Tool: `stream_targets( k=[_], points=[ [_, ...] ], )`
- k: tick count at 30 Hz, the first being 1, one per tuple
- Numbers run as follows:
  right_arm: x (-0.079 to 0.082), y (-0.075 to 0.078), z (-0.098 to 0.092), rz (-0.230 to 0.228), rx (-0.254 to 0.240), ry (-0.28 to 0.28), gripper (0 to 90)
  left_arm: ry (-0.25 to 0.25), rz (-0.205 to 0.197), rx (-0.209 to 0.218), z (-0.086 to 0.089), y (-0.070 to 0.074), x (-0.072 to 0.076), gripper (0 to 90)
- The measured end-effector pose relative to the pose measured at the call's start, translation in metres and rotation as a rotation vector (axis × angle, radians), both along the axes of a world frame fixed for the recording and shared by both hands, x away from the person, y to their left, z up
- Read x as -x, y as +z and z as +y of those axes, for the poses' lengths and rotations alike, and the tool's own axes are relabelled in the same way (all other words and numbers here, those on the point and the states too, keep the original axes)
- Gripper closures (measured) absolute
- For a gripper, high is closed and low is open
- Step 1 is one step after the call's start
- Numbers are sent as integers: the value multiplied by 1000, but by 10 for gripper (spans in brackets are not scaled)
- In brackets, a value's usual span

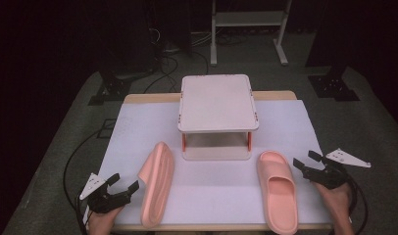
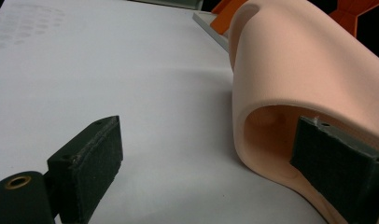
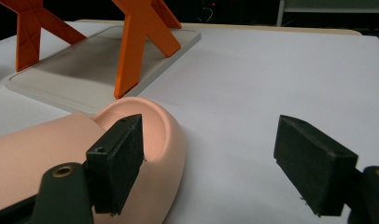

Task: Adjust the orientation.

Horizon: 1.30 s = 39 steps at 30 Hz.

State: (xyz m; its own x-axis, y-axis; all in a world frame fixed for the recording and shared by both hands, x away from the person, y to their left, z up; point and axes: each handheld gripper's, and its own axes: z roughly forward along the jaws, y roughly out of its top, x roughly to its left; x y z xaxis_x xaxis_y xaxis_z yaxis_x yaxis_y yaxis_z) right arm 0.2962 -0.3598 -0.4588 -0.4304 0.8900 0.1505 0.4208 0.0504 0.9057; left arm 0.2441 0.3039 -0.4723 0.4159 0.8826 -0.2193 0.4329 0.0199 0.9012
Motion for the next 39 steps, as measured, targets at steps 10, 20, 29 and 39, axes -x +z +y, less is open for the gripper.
stream_targets(
  k=[10,20,29,39],
  points=[
    [0,0,1,-6,0,5,237,1,58,-90,-10,0,-6,94],
    [-1,-1,2,-2,1,5,237,-52,124,-88,-20,-1,-23,266],
    [-1,-1,0,-3,-6,-2,236,-108,147,-74,-35,-1,-33,392],
    [-2,-1,-1,-3,-4,-8,236,-131,143,-48,-39,1,-35,428]
  ],
)
